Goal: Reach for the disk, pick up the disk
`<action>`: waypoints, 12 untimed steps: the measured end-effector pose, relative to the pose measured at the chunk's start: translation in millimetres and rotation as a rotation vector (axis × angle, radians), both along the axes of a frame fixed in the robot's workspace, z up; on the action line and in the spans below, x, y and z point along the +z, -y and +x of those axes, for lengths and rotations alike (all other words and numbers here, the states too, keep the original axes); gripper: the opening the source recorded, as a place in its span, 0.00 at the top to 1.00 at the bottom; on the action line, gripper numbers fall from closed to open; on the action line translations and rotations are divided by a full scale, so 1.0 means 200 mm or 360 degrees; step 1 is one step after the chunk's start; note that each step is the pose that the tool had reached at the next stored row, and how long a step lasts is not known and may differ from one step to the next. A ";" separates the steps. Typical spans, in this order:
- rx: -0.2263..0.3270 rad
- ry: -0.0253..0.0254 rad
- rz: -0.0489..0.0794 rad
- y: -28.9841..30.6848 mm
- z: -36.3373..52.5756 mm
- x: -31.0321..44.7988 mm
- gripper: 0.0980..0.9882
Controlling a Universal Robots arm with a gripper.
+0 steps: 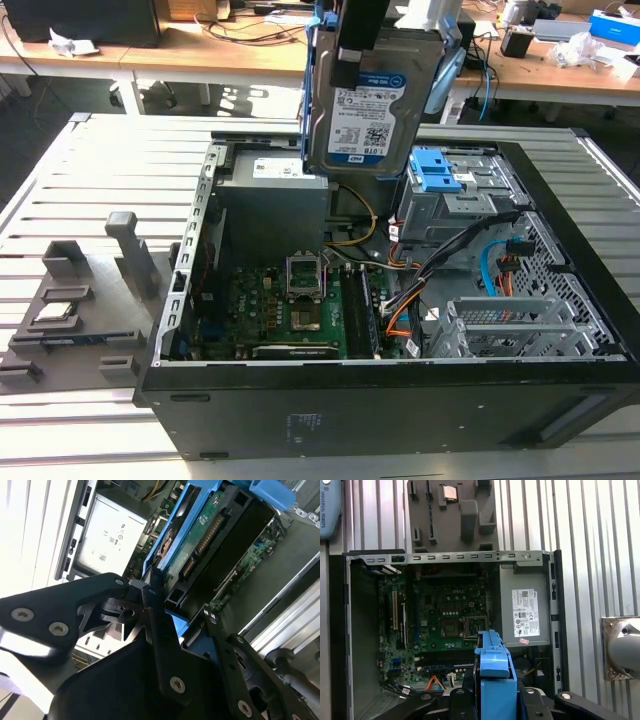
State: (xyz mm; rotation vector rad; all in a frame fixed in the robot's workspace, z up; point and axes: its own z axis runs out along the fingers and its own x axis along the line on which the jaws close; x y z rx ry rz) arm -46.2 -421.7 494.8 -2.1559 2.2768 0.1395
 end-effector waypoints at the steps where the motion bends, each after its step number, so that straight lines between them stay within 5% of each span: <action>1: 0.0000 0.00001 0.0000 0.011 0.000 0.000 0.70; 12: 0.0000 0.00001 0.0000 0.118 0.000 -0.002 0.70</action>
